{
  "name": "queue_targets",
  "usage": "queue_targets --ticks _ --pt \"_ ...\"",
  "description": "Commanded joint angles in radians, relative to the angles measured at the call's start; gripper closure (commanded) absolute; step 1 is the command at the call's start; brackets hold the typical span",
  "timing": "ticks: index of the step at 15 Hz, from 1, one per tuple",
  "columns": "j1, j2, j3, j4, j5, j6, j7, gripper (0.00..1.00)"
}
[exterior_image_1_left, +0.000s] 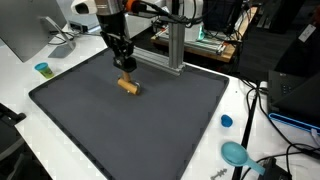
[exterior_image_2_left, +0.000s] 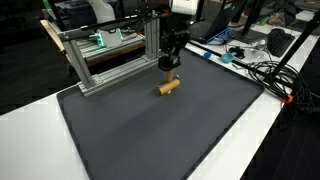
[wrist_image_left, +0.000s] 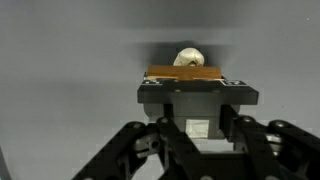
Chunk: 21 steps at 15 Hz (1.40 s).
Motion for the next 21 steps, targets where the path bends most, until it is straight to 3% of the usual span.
queue_targets --ticks 1,9,14,21 --pt "0.005 0.039 -0.008 0.031 -0.006 -0.024 0.006 0.78" --pt "-0.002 0.049 0.003 0.041 0.037 0.096 -0.004 0.78" --pt "-0.005 -0.101 0.001 -0.073 0.035 0.13 -0.025 0.78" --pt "-0.001 -0.198 -0.004 -0.123 -0.004 0.029 0.001 0.78"
